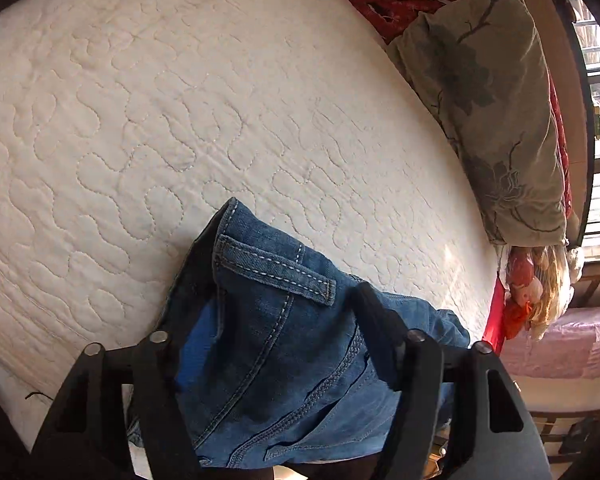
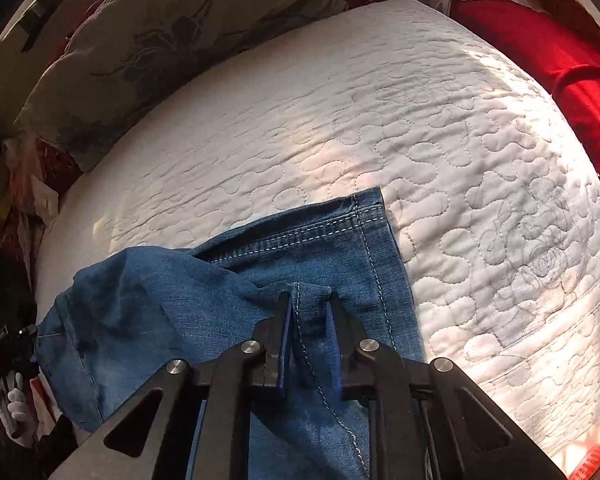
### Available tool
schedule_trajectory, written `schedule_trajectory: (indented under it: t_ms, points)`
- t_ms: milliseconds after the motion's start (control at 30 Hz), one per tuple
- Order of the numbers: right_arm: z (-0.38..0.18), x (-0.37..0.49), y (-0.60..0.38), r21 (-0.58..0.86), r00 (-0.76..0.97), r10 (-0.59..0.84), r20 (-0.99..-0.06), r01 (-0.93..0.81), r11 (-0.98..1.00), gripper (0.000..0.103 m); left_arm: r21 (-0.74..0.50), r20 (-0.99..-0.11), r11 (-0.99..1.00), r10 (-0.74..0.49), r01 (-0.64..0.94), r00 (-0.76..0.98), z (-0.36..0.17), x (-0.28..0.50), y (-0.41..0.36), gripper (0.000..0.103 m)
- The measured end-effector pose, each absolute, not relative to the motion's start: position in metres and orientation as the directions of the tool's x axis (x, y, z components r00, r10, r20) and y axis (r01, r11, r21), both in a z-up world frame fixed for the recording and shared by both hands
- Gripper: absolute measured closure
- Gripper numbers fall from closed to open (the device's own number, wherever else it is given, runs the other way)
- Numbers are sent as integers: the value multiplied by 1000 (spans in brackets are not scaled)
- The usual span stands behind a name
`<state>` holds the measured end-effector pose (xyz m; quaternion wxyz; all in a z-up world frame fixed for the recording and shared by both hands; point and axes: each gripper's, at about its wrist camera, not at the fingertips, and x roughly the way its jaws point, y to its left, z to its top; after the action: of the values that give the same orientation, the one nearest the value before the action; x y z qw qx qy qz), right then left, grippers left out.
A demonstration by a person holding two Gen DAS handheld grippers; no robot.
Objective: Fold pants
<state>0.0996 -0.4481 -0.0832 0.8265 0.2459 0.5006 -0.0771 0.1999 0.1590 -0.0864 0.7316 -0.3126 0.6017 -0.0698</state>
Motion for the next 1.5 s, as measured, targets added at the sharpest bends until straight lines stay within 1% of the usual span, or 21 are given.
schedule_trajectory:
  t_ms: [133, 300, 400, 433, 467, 533, 567, 633, 667, 700, 800, 900, 967, 1033, 1100, 1167, 1233, 1300, 1367, 1433, 1500]
  points:
    - [-38, 103, -480, 409, 634, 88, -768, 380, 829, 87, -510, -848, 819, -427, -265, 313, -77, 204, 159, 62]
    - [-73, 136, -479, 288, 518, 47, -854, 396, 872, 86, -507, -854, 806, -424, -305, 300, -91, 212, 160, 62]
    - [-101, 137, -484, 300, 448, 78, -891, 452, 840, 84, -512, -853, 807, -438, -295, 283, -92, 208, 164, 62]
    - [-99, 134, -485, 317, 468, 75, -880, 465, 827, 83, -515, -852, 808, -446, -286, 276, -92, 206, 166, 62]
    - [-93, 131, -486, 308, 476, 50, -878, 483, 820, 78, -523, -847, 806, -457, -277, 271, -91, 205, 168, 61]
    - [-72, 129, -485, 255, 495, -40, -868, 512, 820, 77, -545, -834, 793, -482, -272, 268, -90, 203, 172, 61]
    - [-59, 129, -479, 258, 532, -52, -845, 490, 833, 77, -553, -830, 788, -490, -271, 268, -90, 204, 173, 61]
    - [-36, 139, -457, 297, 598, 14, -801, 378, 877, 76, -552, -830, 790, -489, -268, 270, -90, 205, 171, 61]
    - [-29, 150, -441, 328, 607, 84, -790, 303, 895, 70, -552, -830, 790, -488, -268, 270, -90, 206, 169, 61]
    - [-26, 162, -422, 361, 593, 167, -787, 225, 905, 59, -556, -827, 787, -493, -268, 270, -91, 206, 167, 61]
    - [-29, 199, -351, 408, 508, 340, -791, 25, 912, 59, -563, -823, 782, -500, -268, 270, -93, 205, 163, 58]
    - [-45, 231, -286, 348, 414, 357, -837, -100, 932, 59, -567, -820, 780, -505, -265, 270, -92, 202, 163, 58]
    - [-62, 244, -256, 279, 347, 313, -884, -145, 949, 59, -574, -816, 775, -512, -266, 268, -91, 201, 165, 58]
    - [-76, 251, -236, 228, 279, 278, -919, -198, 953, 64, -571, -818, 779, -511, -259, 265, -89, 198, 166, 58]
    - [-80, 249, -215, 139, 248, 218, -944, -300, 944, 102, -563, -822, 790, -504, -242, 267, -85, 197, 166, 58]
    - [-75, 245, -198, 25, 281, 139, -950, -372, 928, 102, -554, -826, 801, -492, -227, 277, -82, 195, 164, 58]
    - [-66, 251, -200, -21, 348, 108, -931, -346, 938, 102, -528, -839, 821, -465, -216, 284, -81, 198, 161, 58]
    - [-68, 265, -213, 53, 346, 144, -927, -258, 965, 102, -511, -849, 830, -445, -226, 285, -86, 201, 158, 58]
    - [-74, 266, -216, 67, 347, 142, -927, -219, 973, 102, -508, -851, 827, -439, -240, 288, -89, 201, 157, 58]
    - [-71, 263, -217, 82, 363, 146, -920, -186, 979, 98, -519, -844, 820, -446, -243, 297, -86, 198, 160, 58]
    - [-60, 253, -229, 159, 395, 201, -896, -137, 978, 95, -523, -838, 822, -448, -224, 312, -79, 191, 164, 58]
